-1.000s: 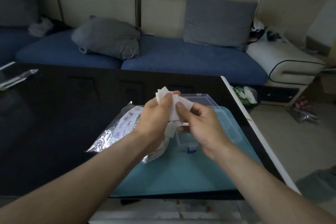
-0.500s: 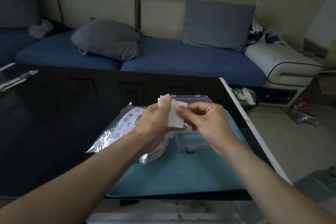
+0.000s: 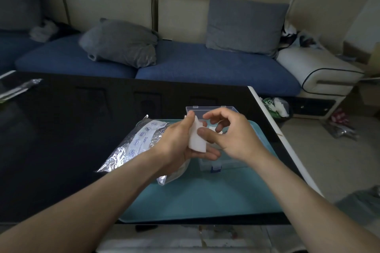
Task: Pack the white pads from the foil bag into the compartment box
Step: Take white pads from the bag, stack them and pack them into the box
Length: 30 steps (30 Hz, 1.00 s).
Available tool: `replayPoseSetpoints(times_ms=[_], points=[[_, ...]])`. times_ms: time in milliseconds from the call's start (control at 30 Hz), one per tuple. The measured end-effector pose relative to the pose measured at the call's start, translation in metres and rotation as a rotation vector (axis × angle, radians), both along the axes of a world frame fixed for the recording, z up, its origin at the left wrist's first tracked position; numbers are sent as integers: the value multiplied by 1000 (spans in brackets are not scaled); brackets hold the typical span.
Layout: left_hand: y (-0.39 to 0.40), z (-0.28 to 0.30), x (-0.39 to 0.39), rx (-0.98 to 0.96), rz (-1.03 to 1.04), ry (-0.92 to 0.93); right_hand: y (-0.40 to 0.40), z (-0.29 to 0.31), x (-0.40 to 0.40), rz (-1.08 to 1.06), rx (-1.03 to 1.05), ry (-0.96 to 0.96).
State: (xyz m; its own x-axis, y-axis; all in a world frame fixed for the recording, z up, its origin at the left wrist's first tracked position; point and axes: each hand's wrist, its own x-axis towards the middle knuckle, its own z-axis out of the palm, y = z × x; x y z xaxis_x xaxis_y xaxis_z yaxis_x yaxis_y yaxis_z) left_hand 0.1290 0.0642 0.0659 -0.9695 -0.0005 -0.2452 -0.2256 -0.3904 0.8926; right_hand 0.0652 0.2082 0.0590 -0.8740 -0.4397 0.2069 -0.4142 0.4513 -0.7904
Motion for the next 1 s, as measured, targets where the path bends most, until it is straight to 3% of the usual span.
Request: replayPoseSetpoints(times_ms=[367, 500, 633, 800, 1000], points=[[4, -13, -6, 137, 108, 28, 1, -2, 0, -36, -68, -271], [4, -12, -6, 130, 74, 27, 2, -2, -2, -59, -62, -176], [4, -10, -5, 85, 29, 27, 5, 4, 0, 1, -194, -109], [0, -10, -5, 14, -15, 33, 16, 10, -4, 154, -259, -218], [2, -16, -6, -37, -200, 48, 7, -3, -4, 21, -102, -122]])
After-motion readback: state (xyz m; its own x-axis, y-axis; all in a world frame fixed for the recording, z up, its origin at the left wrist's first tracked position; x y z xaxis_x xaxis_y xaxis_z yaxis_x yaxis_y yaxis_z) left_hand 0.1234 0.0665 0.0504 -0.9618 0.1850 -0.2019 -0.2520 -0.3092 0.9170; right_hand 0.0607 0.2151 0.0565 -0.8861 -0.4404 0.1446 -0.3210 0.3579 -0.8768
